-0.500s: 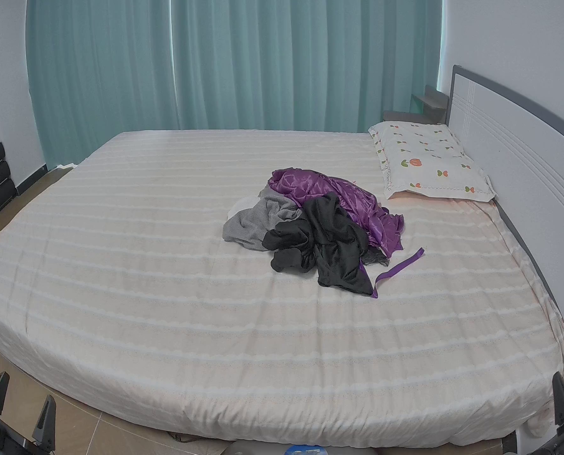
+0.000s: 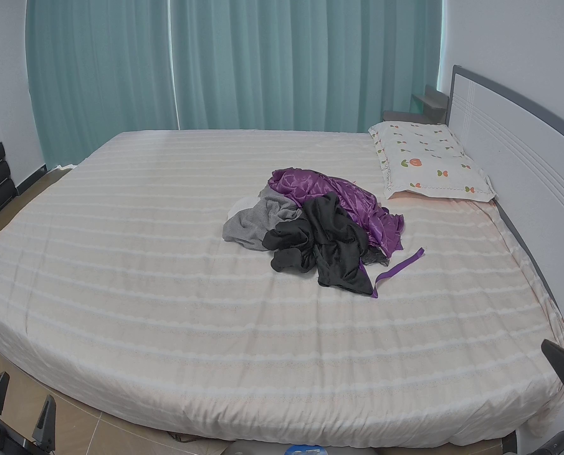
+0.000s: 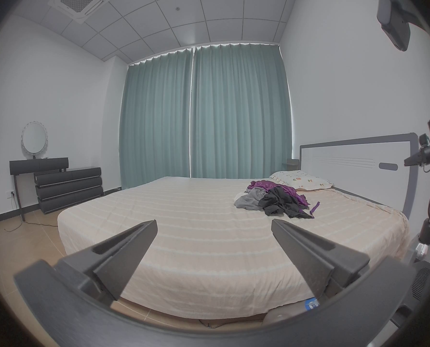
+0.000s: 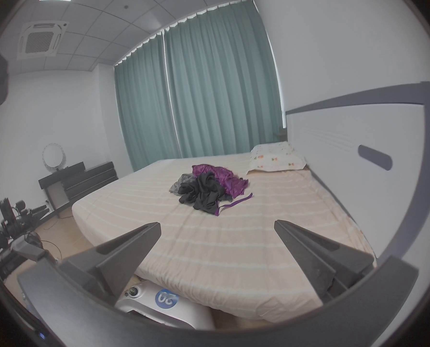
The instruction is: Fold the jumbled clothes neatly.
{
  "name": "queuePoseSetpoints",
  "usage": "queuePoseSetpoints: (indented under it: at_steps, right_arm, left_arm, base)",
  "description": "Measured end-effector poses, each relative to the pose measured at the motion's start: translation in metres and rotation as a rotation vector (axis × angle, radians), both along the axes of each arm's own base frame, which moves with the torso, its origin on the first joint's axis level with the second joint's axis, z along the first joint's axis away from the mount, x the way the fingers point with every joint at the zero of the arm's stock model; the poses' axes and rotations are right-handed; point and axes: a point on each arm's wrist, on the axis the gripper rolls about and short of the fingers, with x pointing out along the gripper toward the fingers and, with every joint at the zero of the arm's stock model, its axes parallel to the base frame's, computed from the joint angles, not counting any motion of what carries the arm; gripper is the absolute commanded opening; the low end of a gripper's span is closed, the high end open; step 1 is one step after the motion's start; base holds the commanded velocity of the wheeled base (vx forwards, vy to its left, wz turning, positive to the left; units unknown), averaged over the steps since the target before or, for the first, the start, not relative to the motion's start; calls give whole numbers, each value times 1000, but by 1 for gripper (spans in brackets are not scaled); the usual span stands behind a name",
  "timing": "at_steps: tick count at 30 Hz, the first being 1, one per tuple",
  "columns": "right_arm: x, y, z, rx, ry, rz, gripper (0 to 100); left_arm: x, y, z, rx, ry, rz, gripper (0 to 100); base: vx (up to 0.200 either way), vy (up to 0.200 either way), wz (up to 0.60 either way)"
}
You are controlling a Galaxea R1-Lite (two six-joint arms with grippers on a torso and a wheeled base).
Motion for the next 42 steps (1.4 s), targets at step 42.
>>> queuePoseSetpoints:
  at_steps: [42]
  right_arm:
    - [381, 73, -125, 613, 610, -155, 100]
  left_arm:
    - [0, 0, 0, 0, 0, 1, 100]
  base:
    - [0, 0, 0]
